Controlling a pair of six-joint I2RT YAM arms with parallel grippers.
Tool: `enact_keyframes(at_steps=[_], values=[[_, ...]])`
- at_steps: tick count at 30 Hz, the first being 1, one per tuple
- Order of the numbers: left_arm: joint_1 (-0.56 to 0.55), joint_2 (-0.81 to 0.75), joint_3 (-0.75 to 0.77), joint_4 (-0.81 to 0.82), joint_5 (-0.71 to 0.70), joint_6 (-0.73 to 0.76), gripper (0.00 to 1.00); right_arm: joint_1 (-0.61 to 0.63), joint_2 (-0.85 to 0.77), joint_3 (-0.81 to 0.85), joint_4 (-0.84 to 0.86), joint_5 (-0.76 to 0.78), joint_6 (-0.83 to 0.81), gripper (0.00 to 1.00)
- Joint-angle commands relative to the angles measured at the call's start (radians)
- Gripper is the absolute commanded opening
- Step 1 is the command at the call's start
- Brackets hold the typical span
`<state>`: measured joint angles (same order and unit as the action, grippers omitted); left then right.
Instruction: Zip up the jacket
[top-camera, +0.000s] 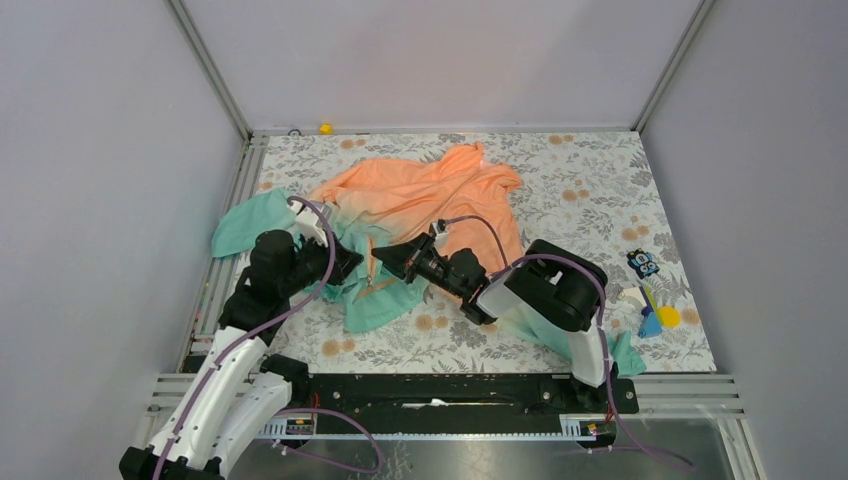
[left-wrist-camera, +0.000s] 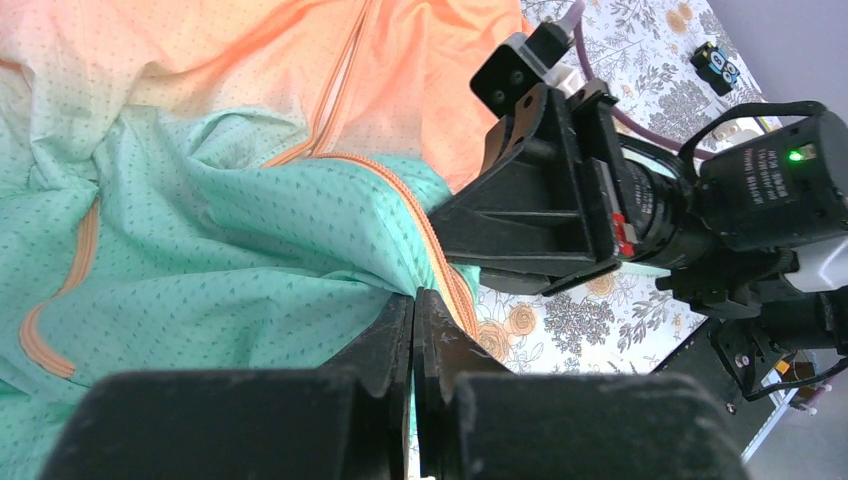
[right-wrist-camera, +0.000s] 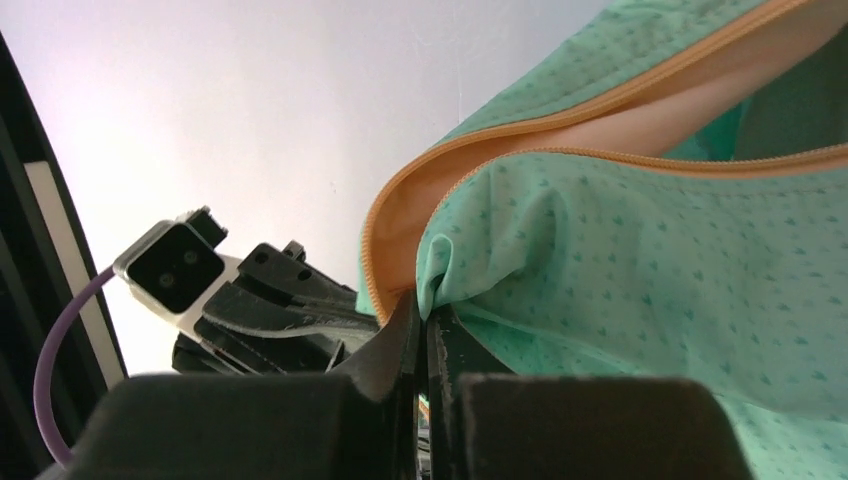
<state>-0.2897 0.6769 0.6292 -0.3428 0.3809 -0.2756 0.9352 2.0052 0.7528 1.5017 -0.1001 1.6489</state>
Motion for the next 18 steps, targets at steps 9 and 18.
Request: enact_keyframes(at_steps=[9,18], values=[[0.002,-0.052,-0.012,0.088,0.034,0.033,0.0,-0.021,0.067,0.017,0.148,-0.017,0.161,0.0],[0.001,-0.034,-0.023,0.106,0.033,0.035,0.0,-0.024,0.053,0.029,0.15,-0.018,0.198,0.0]])
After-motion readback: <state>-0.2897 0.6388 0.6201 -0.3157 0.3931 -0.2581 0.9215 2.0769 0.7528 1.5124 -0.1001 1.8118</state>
